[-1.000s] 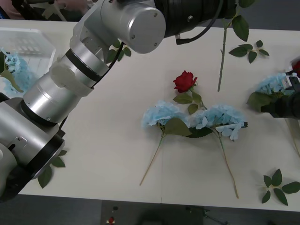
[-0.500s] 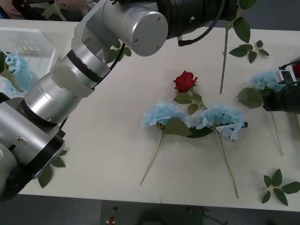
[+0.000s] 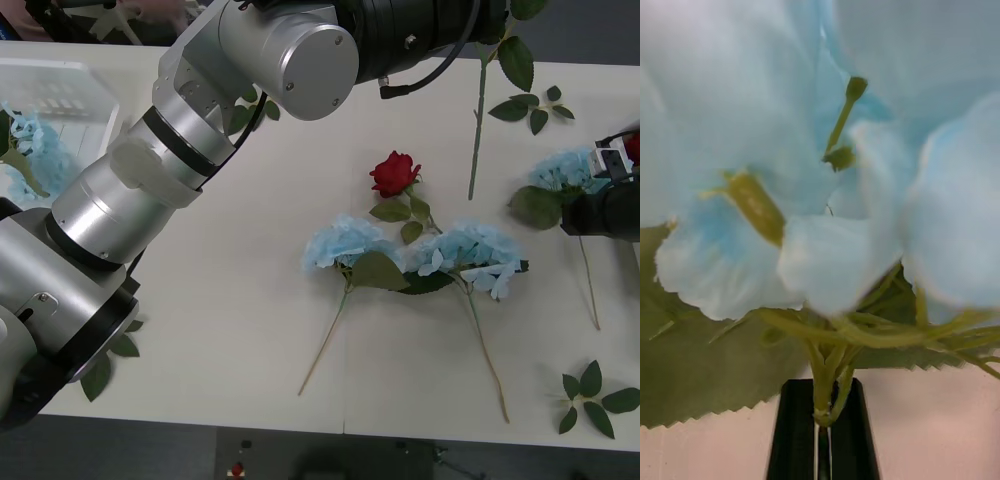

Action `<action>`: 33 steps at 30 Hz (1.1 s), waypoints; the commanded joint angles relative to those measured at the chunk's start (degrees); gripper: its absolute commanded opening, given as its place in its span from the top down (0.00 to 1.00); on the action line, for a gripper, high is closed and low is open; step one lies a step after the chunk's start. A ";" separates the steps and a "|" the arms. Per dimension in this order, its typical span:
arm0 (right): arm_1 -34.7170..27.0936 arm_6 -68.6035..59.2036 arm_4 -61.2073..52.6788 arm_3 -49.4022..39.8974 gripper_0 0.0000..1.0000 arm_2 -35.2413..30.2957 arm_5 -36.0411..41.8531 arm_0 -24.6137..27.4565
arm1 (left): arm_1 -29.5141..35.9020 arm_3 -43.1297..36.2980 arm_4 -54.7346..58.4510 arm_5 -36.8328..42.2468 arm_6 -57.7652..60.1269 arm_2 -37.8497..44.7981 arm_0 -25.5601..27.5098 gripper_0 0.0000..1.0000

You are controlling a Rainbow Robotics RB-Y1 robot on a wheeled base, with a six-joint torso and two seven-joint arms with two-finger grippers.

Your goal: Put the red flowers into the right box and the blue flowers into the left box

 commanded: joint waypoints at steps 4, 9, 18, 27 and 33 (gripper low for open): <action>-1.90 0.11 -1.42 -0.74 0.15 -0.55 -0.31 -1.04 | -0.09 -2.07 -0.24 -0.56 1.10 1.22 -1.57 1.00; -4.28 3.80 -4.49 -1.45 0.08 -0.46 0.48 -0.95 | -0.09 -2.07 -0.24 -0.56 1.10 1.22 -1.57 1.00; -14.30 23.31 -26.64 -1.45 0.07 -0.55 8.39 -0.69 | -0.09 -2.07 -0.24 -0.56 1.10 1.22 -1.57 1.00; -18.60 51.79 -53.71 -1.01 0.07 -8.19 19.03 3.88 | -0.09 -2.07 -0.24 -0.56 1.10 1.22 -1.57 1.00; -18.25 55.35 -65.40 -8.04 0.07 -17.51 21.58 14.08 | -0.09 -2.07 -0.24 -0.56 1.10 1.22 -1.57 1.00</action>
